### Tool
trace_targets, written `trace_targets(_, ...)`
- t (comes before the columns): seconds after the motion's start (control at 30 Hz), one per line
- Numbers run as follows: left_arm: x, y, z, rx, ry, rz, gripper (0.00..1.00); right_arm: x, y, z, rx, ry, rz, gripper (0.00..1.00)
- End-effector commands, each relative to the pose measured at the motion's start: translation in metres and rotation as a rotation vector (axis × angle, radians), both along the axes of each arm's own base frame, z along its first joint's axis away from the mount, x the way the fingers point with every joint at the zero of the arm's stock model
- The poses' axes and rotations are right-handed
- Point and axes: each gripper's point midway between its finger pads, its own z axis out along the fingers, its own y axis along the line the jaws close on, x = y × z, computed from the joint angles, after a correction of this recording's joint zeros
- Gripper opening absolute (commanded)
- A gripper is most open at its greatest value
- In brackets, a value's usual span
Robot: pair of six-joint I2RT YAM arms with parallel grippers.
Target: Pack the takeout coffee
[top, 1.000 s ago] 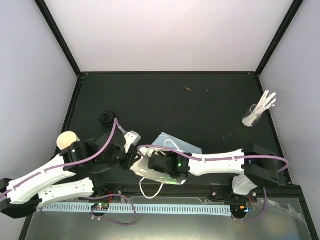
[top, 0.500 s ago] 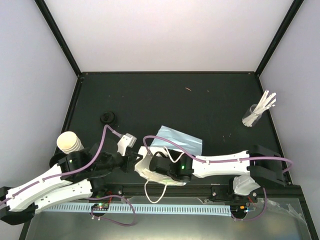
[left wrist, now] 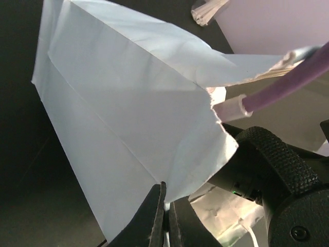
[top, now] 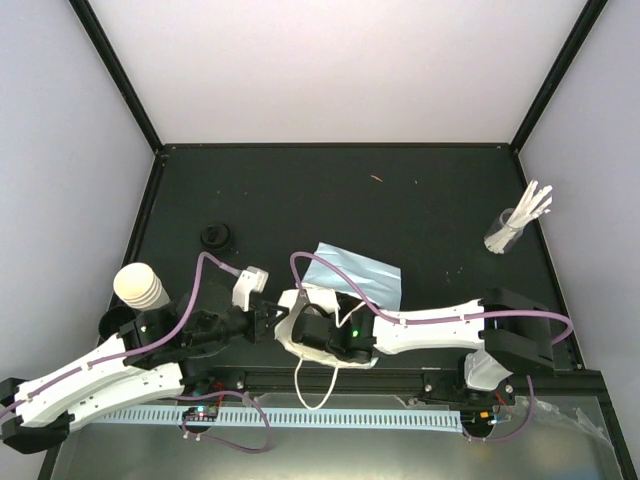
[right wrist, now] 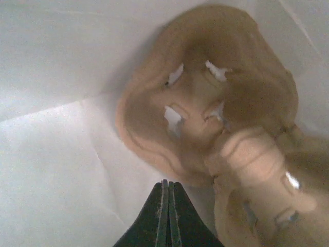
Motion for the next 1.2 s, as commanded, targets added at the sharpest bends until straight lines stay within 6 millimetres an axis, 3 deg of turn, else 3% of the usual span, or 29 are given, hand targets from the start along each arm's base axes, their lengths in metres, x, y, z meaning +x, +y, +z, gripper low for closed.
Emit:
trace_targets(0.0,-0.004,0.000,-0.006,-0.031,0.051,0.016,0.01,0.016,-0.001,0.018,0.121,-0.041,-0.146,0.01)
trace_targets(0.23,-0.005,-0.003,-0.010,-0.043,0.072,0.016,0.02,0.020,0.001,0.019,0.138,-0.038,-0.181,0.01)
trace_targets(0.43,-0.002,-0.001,-0.005,-0.044,0.062,0.034,0.02,0.018,0.005,0.018,0.032,-0.073,-0.046,0.01)
trace_targets(0.73,0.007,0.006,0.007,-0.100,0.064,0.120,0.02,0.022,-0.011,0.033,0.056,-0.176,-0.021,0.01)
trace_targets(0.97,0.009,0.010,0.009,-0.137,0.076,0.159,0.02,0.024,-0.009,0.049,0.042,-0.306,-0.016,0.01)
trace_targets(1.17,0.009,0.009,0.009,-0.139,0.085,0.156,0.02,0.020,-0.010,0.056,0.103,-0.314,0.014,0.01)
